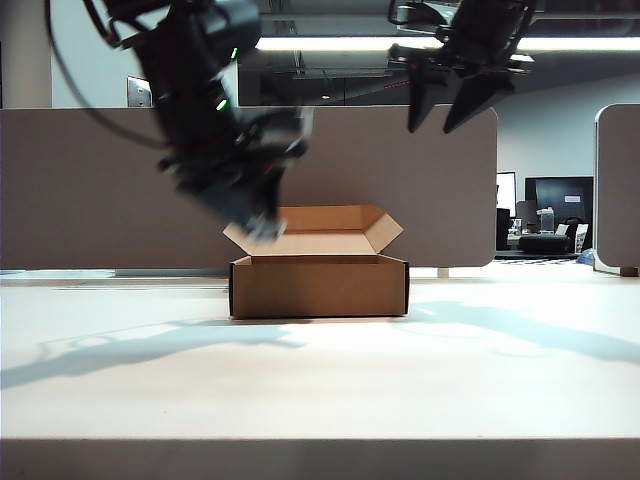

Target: Pick up all the paper balls on the table and put them in the paper box.

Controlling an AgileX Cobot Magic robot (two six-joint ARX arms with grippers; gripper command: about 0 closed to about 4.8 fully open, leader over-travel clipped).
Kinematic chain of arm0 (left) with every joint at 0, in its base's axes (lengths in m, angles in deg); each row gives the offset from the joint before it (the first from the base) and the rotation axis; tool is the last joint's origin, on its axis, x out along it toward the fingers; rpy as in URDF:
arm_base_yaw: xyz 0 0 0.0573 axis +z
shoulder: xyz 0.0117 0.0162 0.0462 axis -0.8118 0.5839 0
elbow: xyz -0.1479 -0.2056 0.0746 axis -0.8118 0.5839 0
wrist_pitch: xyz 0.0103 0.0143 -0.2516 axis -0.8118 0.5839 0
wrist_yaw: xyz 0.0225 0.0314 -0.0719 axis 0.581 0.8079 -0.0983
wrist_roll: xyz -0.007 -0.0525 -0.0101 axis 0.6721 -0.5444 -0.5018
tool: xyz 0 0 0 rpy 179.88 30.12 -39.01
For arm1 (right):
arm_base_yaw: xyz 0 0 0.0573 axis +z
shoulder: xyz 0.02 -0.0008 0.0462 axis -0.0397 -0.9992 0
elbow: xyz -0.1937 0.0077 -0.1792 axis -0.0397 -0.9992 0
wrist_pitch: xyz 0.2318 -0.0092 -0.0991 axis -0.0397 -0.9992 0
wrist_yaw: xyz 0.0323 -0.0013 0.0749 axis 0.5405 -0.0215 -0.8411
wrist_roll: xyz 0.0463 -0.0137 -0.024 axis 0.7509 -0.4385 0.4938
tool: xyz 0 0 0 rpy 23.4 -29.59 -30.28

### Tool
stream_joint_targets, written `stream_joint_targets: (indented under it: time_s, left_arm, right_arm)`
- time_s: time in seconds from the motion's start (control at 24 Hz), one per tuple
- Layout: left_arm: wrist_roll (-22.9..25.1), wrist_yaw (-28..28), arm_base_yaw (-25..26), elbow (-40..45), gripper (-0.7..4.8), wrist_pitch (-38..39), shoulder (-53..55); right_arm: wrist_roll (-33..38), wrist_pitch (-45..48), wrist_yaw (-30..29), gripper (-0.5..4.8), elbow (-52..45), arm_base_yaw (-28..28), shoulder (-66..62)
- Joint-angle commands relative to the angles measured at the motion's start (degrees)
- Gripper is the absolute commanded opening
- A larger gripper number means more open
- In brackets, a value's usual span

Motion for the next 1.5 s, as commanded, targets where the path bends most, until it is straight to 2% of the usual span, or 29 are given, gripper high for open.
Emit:
stream_joint_targets:
  time_s: [0.04,0.29,0.37,0.54,0.71,0.83,0.87,0.92,0.96,1.08,1.29,1.5]
  left_arm:
    - [-2.47,2.78,1.09,-6.58,1.75,-12.35,2.49]
    - [-4.02,2.12,3.61,-19.15,1.89,-8.57,12.81]
    - [-4.07,1.22,4.17,-21.94,2.22,-6.10,15.26]
    - [-4.09,-2.69,4.94,-22.69,2.93,-3.96,16.09]
    - [-4.07,-2.73,4.98,-22.77,2.96,-1.88,15.34]
    - [-3.50,-2.82,4.98,-22.80,1.92,2.82,12.13]
    - [-2.91,-2.80,4.98,-22.77,1.26,4.42,10.58]
    - [-1.57,-2.54,4.98,-22.75,0.38,6.99,7.69]
    - [-0.68,-1.55,4.98,-22.73,0.20,8.63,5.70]
    - [0.44,1.31,4.98,-22.73,0.20,14.32,-1.42]
    - [0.46,1.27,4.85,-22.23,0.15,26.03,-12.33]
    - [-0.31,1.05,4.85,-15.21,0.15,30.01,-23.21]
  right_arm:
    - [0.24,-0.37,-0.13,2.73,0.37,-0.37,0.44]
    - [0.24,-1.77,-0.15,2.73,0.37,-0.33,0.44]
    - [0.24,-1.84,-0.13,2.73,0.37,-0.33,0.44]
    - [0.24,-2.01,-0.20,2.73,0.37,-0.79,0.44]
    - [0.24,-1.97,-0.15,2.73,0.37,-0.81,0.44]
    - [0.83,-2.05,-0.13,2.68,0.37,-0.81,0.92]
    - [1.40,-2.05,-0.13,2.60,0.37,-0.81,1.20]
    - [1.77,-2.08,-0.13,2.59,0.37,-0.81,2.25]
    - [1.77,-2.16,-0.13,2.59,0.37,-0.81,3.39]
    - [1.79,-4.81,-0.13,2.59,0.37,-0.81,8.52]
    - [1.79,-13.07,-0.09,2.59,0.35,-0.81,18.56]
    - [2.14,-20.24,0.35,2.41,-0.22,-0.81,26.77]
